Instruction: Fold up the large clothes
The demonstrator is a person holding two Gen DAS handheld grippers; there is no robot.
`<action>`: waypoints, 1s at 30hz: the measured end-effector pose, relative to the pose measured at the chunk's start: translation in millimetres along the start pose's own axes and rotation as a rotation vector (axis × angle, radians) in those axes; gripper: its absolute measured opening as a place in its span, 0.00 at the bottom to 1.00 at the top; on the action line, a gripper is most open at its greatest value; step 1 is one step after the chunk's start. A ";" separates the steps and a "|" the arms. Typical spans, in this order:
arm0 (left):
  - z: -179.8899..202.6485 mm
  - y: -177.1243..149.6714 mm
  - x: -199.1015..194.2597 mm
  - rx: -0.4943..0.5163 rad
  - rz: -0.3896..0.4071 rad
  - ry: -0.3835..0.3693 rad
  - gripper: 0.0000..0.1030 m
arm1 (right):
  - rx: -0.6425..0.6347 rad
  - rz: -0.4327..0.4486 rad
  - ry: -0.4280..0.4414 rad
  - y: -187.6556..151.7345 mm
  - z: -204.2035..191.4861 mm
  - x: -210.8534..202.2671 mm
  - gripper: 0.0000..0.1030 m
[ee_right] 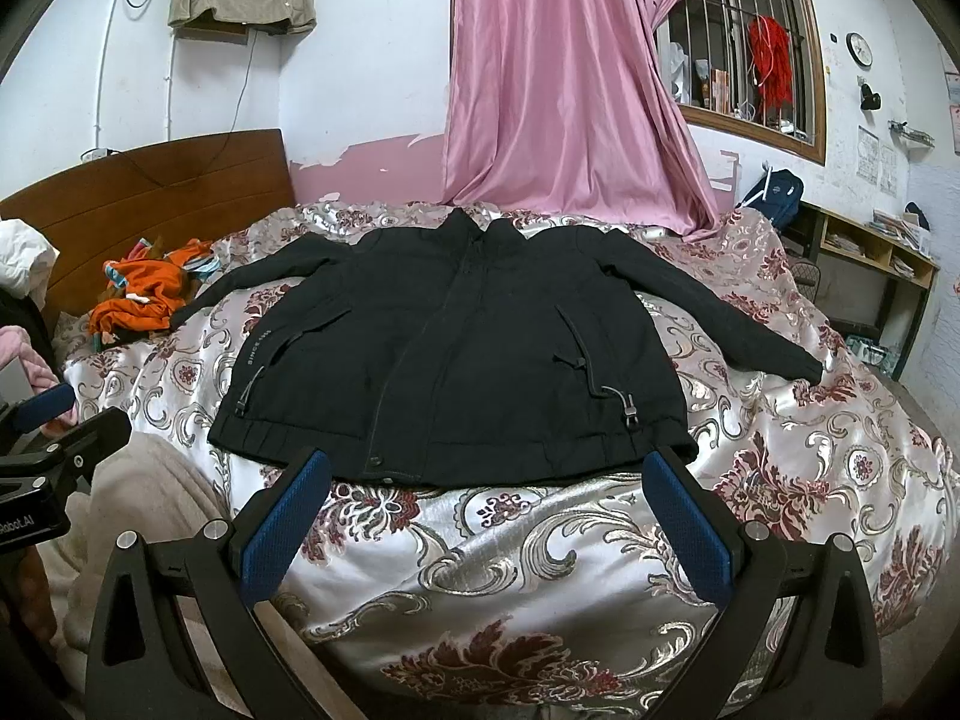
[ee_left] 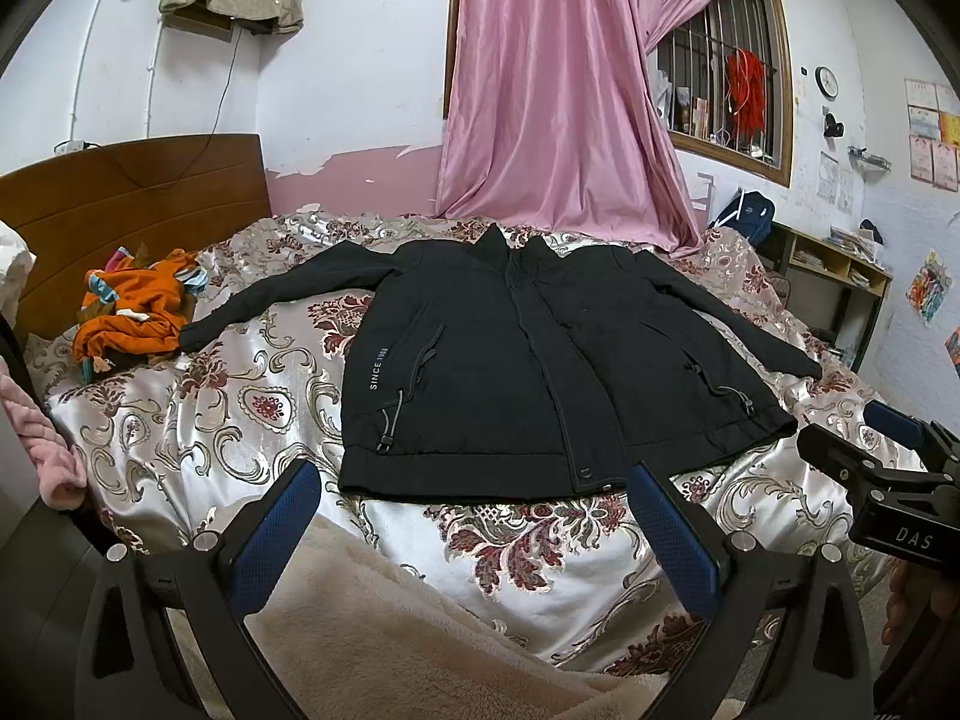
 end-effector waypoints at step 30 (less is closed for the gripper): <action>0.0 -0.7 0.3 0.003 0.002 0.002 1.00 | -0.001 -0.005 0.000 2.3 -0.7 -0.1 0.99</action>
Point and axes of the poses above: each gripper's, at about its wrist camera, not at the fingertips, and x roughly the way its jaws point, z to its right, y to its top, the point moved 8 cm from there along x, roughly the way its jaws point, and after that the axes turned 11 degrees about -z, right-handed, at the moved point
